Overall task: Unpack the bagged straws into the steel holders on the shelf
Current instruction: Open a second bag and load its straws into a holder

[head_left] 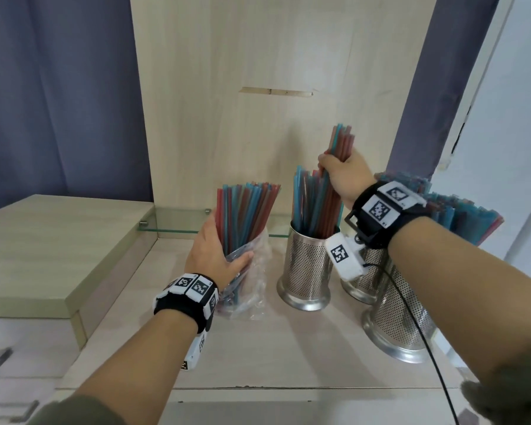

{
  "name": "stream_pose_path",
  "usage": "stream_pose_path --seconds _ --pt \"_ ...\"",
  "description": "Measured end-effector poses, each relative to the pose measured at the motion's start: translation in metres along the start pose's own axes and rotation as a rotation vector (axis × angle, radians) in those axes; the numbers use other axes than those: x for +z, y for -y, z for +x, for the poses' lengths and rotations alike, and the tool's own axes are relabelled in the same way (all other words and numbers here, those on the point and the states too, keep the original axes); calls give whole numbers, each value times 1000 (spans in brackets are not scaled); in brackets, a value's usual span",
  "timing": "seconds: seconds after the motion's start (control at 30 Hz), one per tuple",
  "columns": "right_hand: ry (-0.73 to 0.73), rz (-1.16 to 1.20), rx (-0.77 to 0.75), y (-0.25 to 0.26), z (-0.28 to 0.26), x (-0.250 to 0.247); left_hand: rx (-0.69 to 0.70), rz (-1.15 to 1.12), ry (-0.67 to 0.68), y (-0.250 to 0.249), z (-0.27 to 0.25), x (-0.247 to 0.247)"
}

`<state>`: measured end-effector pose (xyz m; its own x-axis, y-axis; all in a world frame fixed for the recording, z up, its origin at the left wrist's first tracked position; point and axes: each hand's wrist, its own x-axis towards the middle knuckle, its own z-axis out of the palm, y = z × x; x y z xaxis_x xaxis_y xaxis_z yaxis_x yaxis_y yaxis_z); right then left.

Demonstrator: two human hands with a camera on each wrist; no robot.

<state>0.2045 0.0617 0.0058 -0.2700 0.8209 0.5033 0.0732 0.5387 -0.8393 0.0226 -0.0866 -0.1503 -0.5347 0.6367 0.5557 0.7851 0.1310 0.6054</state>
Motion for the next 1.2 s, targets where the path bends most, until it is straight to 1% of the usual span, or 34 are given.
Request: stream_pose_path --seconds 0.07,0.23,0.37,0.47,0.53,0.6,0.63,0.7,0.73,0.77,0.8,0.83,0.93,1.0,1.03,1.07,1.2 --pt "9 -75 28 -15 -6 8 -1 -3 -3 -1 0 0" --pt "-1 -160 53 -43 -20 22 -6 -9 -7 0 0 0" --pt "-44 -162 79 -49 -30 24 -8 -15 -9 2 0 1" --pt "-102 -166 -49 -43 -35 24 -3 -18 -13 2 1 2" --pt "-91 -175 -154 -37 -36 22 -6 -17 -12 1 0 1" --pt "-79 -244 -274 -35 -34 20 -7 -15 -10 1 0 1" --pt "-104 -314 -370 -35 -33 18 -6 -13 -9 0 0 0" --pt "-225 -537 -578 -38 -30 12 -7 -8 -10 0 -1 0" --pt "-306 -653 -643 -39 -30 9 -6 -7 -10 -1 -1 0" --pt "-374 -716 -649 -42 -30 6 -5 -9 -11 -1 -1 0" --pt "-401 -704 -591 -45 -31 4 -4 -11 -11 -1 -1 0" --pt "-385 -616 -480 -48 -33 3 -4 -12 -12 0 0 0" --pt "-228 -196 -84 -60 -32 3 0 -19 -11 -1 0 0" --pt "-140 -31 127 -64 -27 0 -2 -26 -10 -2 0 0" --pt "-113 -19 189 -66 -23 0 -6 -29 -13 -2 -1 0" --pt "-105 -40 209 -67 -19 -1 -6 -32 -15 -2 -1 -1" --pt "-50 -72 179 -76 -7 -2 -11 -47 -16 -2 -1 -1"
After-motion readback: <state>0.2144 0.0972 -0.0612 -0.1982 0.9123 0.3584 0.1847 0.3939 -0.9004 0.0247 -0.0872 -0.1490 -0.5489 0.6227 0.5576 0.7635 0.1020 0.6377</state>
